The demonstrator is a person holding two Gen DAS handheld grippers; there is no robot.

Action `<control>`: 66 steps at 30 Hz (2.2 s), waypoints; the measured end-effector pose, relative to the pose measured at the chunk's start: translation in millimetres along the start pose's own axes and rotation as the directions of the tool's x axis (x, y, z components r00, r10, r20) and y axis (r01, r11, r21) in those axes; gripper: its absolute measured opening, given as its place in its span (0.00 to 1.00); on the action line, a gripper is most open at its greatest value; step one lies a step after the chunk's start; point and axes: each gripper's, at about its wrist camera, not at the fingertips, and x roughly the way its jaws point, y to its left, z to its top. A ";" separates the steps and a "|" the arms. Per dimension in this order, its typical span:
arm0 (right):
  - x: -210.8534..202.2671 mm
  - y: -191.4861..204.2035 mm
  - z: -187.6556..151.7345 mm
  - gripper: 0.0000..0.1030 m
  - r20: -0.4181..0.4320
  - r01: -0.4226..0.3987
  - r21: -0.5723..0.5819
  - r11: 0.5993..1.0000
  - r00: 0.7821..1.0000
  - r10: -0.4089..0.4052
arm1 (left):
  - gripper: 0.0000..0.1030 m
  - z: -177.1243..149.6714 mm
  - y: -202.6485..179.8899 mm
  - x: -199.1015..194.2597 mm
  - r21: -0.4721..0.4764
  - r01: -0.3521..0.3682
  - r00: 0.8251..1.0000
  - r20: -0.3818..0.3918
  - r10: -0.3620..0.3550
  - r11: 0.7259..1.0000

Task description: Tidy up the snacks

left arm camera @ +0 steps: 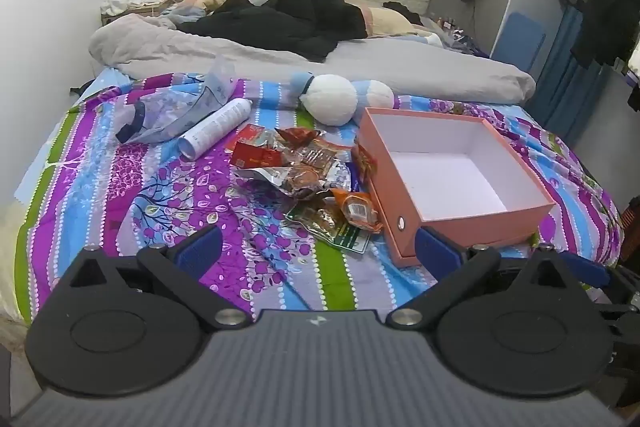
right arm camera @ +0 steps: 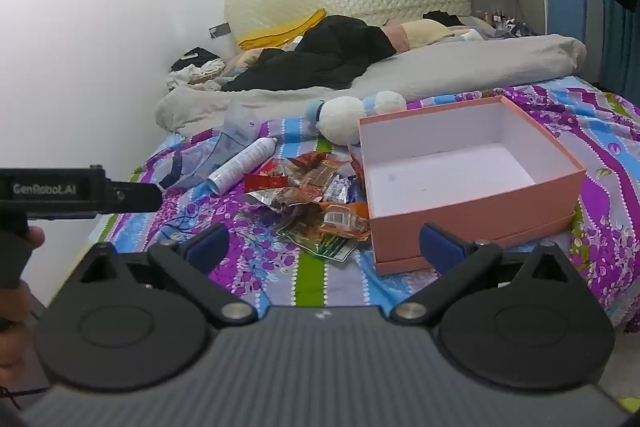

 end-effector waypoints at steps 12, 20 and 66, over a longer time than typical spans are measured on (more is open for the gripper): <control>-0.8 1.2 -2.8 1.00 0.016 0.006 -0.011 1.000 1.000 -0.006 | 1.00 -1.4 5.8 2.4 0.001 -0.011 1.000 0.001 0.011 1.000; 0.2 3.4 -4.1 1.00 0.013 0.007 -0.011 1.000 1.000 -0.006 | 1.00 -3.7 9.4 0.9 0.004 -0.014 1.000 0.005 0.014 1.000; -17.8 5.5 -9.0 1.00 0.020 0.027 0.000 1.000 0.999 -0.027 | 1.00 -11.9 -0.3 -17.6 0.064 -0.020 0.999 0.035 0.018 0.998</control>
